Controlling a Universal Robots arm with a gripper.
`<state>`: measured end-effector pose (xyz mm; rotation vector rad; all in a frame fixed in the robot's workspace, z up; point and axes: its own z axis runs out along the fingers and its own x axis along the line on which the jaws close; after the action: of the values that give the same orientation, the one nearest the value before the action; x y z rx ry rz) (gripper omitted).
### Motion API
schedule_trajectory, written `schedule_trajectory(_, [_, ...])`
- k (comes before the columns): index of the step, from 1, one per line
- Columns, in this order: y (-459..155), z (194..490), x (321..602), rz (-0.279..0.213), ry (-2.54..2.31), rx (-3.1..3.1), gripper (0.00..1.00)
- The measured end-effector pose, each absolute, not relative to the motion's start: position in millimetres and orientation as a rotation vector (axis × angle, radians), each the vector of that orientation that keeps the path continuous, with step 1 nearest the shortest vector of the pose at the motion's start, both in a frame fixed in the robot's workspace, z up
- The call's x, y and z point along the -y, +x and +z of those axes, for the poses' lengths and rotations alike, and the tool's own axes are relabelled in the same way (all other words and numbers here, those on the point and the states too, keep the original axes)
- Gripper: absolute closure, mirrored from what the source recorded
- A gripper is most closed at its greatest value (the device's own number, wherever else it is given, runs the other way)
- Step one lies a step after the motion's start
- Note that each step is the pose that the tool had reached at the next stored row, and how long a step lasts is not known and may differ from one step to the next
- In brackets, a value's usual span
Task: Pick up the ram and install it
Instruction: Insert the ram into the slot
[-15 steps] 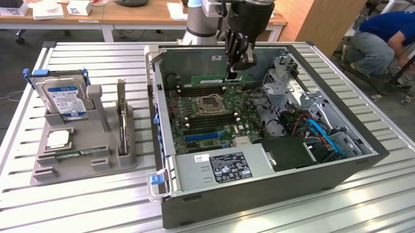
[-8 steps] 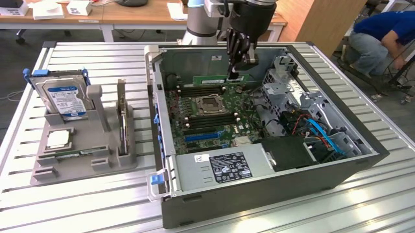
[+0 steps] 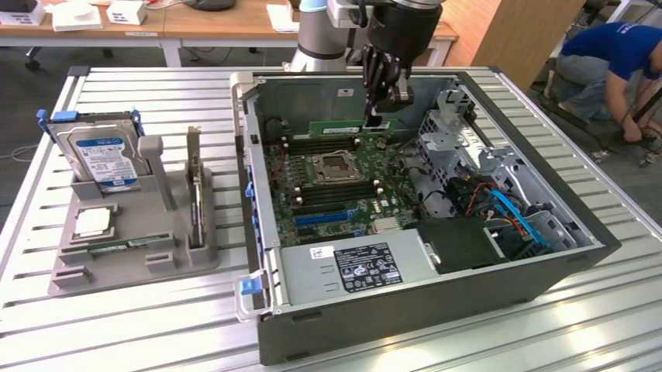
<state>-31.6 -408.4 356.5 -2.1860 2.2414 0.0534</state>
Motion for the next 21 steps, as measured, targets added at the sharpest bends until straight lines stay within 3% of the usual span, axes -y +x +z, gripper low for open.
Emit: schedule_trajectory(21, [-32, 342, 408, 0.053, -2.186, -2.241, 0.89])
